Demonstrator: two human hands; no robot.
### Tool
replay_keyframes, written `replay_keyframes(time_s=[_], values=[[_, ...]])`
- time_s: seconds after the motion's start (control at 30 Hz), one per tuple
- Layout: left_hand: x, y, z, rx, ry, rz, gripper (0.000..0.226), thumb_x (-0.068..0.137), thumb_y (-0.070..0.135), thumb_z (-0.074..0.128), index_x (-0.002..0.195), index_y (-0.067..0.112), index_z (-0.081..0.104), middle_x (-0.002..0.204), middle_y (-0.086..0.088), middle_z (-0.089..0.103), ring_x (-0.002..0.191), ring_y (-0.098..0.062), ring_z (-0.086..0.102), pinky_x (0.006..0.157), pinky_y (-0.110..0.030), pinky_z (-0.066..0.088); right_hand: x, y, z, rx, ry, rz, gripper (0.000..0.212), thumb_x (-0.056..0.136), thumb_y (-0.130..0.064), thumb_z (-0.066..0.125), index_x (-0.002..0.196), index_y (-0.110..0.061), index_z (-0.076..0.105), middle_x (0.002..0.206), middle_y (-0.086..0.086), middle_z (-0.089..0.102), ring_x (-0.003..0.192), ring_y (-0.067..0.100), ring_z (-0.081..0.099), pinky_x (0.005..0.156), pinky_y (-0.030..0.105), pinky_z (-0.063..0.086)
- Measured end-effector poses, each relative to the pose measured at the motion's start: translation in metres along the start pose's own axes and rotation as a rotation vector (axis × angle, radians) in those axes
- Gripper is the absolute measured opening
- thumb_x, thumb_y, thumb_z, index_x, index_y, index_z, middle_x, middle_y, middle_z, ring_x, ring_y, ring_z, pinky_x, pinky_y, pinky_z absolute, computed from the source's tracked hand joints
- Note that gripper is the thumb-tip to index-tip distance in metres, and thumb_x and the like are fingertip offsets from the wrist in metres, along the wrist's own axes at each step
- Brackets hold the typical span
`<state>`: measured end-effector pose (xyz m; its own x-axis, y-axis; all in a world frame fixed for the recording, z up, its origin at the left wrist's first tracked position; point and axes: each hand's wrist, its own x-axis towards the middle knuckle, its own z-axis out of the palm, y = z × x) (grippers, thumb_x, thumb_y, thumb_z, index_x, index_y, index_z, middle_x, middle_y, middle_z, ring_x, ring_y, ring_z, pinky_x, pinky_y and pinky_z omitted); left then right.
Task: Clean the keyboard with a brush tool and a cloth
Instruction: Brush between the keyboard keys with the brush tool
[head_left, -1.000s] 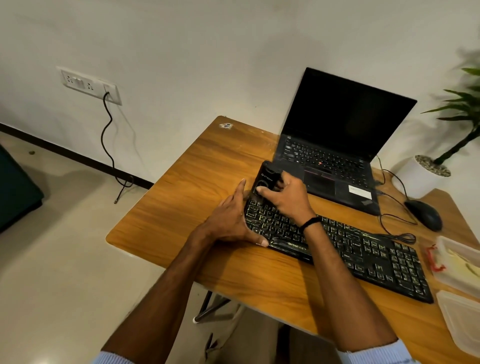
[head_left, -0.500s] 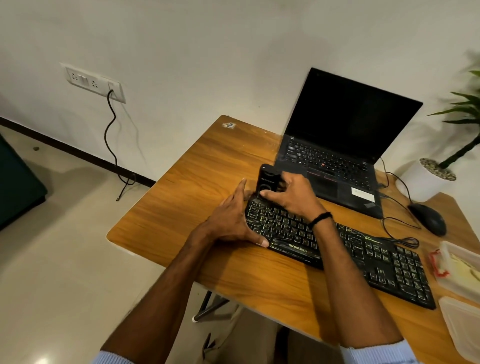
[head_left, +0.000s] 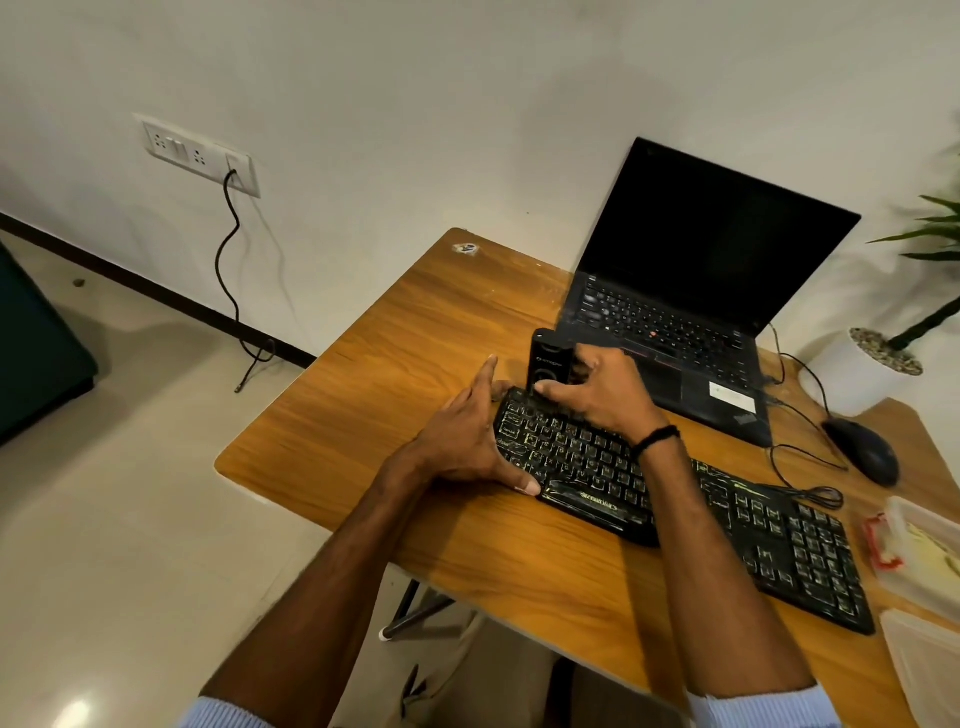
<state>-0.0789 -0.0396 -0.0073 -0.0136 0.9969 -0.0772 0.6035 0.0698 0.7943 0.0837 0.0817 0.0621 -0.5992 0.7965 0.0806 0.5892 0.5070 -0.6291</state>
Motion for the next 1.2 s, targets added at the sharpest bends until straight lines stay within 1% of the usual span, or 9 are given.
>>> replay_keyframes(time_s=[0.07, 0.13, 0.23, 0.63, 0.77, 0.87, 1.0, 1.1, 1.2], values=[[0.001, 0.0, 0.0, 0.006, 0.019, -0.002, 0.167, 0.048, 0.065, 0.095, 0.161, 0.023, -0.02, 0.171, -0.001, 0.019, 0.154, -0.027, 0.023, 0.126, -0.045, 0.021, 0.003, -0.009, 0.015, 0.037, -0.03, -0.028, 0.05, 0.078, -0.027, 0.082, 0.124, -0.02, 0.065, 0.108, -0.003, 0.071, 0.096, 0.009, 0.067, 0.072, 0.017, 0.055], [0.001, -0.001, 0.0, 0.002, 0.043, 0.007, 0.165, 0.045, 0.069, 0.095, 0.162, 0.026, -0.013, 0.17, -0.002, 0.02, 0.152, -0.027, 0.027, 0.124, -0.049, 0.027, 0.006, -0.016, 0.025, 0.032, -0.031, -0.062, 0.05, 0.079, -0.027, 0.081, 0.125, -0.02, 0.065, 0.105, -0.004, 0.071, 0.09, 0.008, 0.067, 0.064, 0.01, 0.053], [0.001, -0.002, 0.0, 0.008, 0.01, -0.011, 0.168, 0.047, 0.067, 0.094, 0.16, 0.024, -0.022, 0.171, 0.0, 0.02, 0.155, -0.027, 0.021, 0.125, -0.047, 0.02, 0.004, -0.008, 0.014, 0.017, 0.027, -0.033, 0.047, 0.081, -0.027, 0.08, 0.124, -0.017, 0.065, 0.099, -0.009, 0.067, 0.081, -0.001, 0.062, 0.057, 0.002, 0.045], [0.001, -0.001, -0.001, 0.023, -0.001, -0.024, 0.166, 0.05, 0.065, 0.094, 0.159, 0.024, -0.025, 0.173, -0.001, 0.012, 0.156, -0.028, 0.016, 0.123, -0.044, 0.015, 0.002, -0.003, 0.027, 0.1, 0.12, 0.013, 0.044, 0.079, -0.028, 0.081, 0.118, -0.016, 0.067, 0.098, -0.009, 0.068, 0.091, 0.006, 0.067, 0.072, 0.017, 0.056], [0.001, 0.001, -0.001, 0.026, 0.007, -0.004, 0.165, 0.052, 0.061, 0.095, 0.161, 0.019, -0.021, 0.171, -0.001, 0.019, 0.156, -0.027, 0.019, 0.123, -0.043, 0.017, 0.0, 0.0, 0.025, 0.077, 0.184, -0.003, 0.038, 0.08, -0.026, 0.081, 0.113, -0.014, 0.068, 0.094, -0.011, 0.067, 0.083, 0.002, 0.064, 0.066, 0.005, 0.051], [0.0, 0.001, -0.002, 0.029, 0.005, -0.013, 0.165, 0.052, 0.062, 0.095, 0.16, 0.02, -0.022, 0.172, 0.0, 0.016, 0.156, -0.028, 0.018, 0.123, -0.043, 0.017, -0.002, 0.003, 0.024, 0.158, 0.127, 0.011, 0.044, 0.077, -0.025, 0.083, 0.117, -0.014, 0.068, 0.1, -0.008, 0.07, 0.089, 0.001, 0.067, 0.073, 0.011, 0.055], [0.0, 0.003, -0.002, 0.032, 0.005, -0.012, 0.164, 0.053, 0.061, 0.095, 0.161, 0.02, -0.021, 0.17, 0.001, 0.021, 0.155, -0.027, 0.02, 0.122, -0.041, 0.017, 0.0, -0.001, 0.025, 0.111, 0.198, 0.004, 0.039, 0.08, -0.025, 0.081, 0.115, -0.014, 0.068, 0.099, -0.007, 0.07, 0.081, -0.003, 0.064, 0.067, 0.004, 0.05], [-0.001, 0.004, -0.002, 0.019, 0.008, -0.018, 0.163, 0.054, 0.058, 0.096, 0.161, 0.019, -0.021, 0.171, -0.001, 0.018, 0.155, -0.027, 0.019, 0.121, -0.039, 0.016, 0.001, 0.0, 0.028, 0.151, 0.122, -0.008, 0.042, 0.078, -0.025, 0.082, 0.116, -0.016, 0.068, 0.102, -0.007, 0.071, 0.09, 0.002, 0.068, 0.077, 0.021, 0.059], [-0.001, 0.004, -0.002, 0.014, 0.007, -0.02, 0.164, 0.053, 0.059, 0.096, 0.161, 0.02, -0.021, 0.17, 0.001, 0.022, 0.155, -0.027, 0.02, 0.122, -0.042, 0.017, 0.0, 0.004, 0.028, 0.144, 0.2, 0.014, 0.04, 0.079, -0.026, 0.081, 0.115, -0.016, 0.068, 0.102, -0.007, 0.072, 0.092, 0.005, 0.068, 0.075, 0.017, 0.057]])
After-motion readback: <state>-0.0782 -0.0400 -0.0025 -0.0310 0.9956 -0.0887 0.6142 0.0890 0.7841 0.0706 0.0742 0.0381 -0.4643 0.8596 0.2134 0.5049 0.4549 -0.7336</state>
